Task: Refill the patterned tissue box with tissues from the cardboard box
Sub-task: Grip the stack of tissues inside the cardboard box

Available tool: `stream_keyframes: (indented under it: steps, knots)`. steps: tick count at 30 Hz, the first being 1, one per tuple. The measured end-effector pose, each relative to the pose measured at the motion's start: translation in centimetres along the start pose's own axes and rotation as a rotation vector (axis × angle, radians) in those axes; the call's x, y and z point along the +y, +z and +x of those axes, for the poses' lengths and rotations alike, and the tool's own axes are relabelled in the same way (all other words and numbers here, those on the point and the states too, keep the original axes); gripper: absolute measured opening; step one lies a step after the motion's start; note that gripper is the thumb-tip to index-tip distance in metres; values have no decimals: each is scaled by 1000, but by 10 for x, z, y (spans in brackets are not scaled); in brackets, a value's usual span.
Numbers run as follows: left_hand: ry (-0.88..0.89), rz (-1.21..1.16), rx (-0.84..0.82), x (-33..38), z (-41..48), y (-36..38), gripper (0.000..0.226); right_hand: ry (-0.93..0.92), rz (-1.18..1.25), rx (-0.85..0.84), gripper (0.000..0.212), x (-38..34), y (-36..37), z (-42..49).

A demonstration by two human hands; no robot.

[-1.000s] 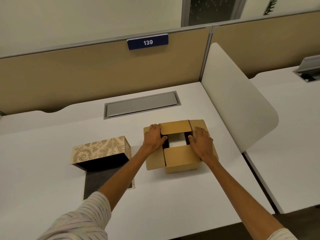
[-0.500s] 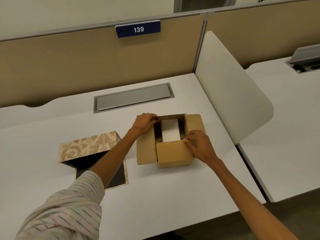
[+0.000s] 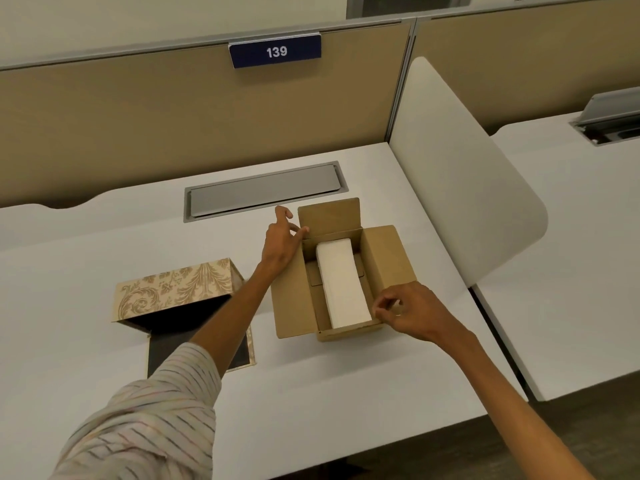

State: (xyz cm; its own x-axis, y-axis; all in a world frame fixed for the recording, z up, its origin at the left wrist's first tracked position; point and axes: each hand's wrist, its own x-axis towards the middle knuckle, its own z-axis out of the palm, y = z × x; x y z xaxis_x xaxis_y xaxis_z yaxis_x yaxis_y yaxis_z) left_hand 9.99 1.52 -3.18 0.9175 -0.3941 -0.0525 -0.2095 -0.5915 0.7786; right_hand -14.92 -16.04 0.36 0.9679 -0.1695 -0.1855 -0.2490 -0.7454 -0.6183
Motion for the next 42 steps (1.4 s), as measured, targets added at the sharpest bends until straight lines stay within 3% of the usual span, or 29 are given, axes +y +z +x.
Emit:
stream_keyframes:
  steps: [7, 13, 26, 35, 42]
  knots:
    - [132, 152, 128, 0, -8, 12, 30, -44, -134, -126, 39, 2, 30, -4]
    - [334, 546, 11, -9, -17, 24, 30, -115, -152, -111, 43, 9, 55, -3]
    - [238, 358, 2, -7, -26, 28, 25, -165, 29, 134, 17, 15, 78, -7]
    - [151, 436, -66, -5, -18, 28, 29, -149, 96, 173, 17, 19, 83, -4]
    - [160, 396, -95, 0, -28, 27, 27, -137, 100, 89, 22, 18, 75, -7]
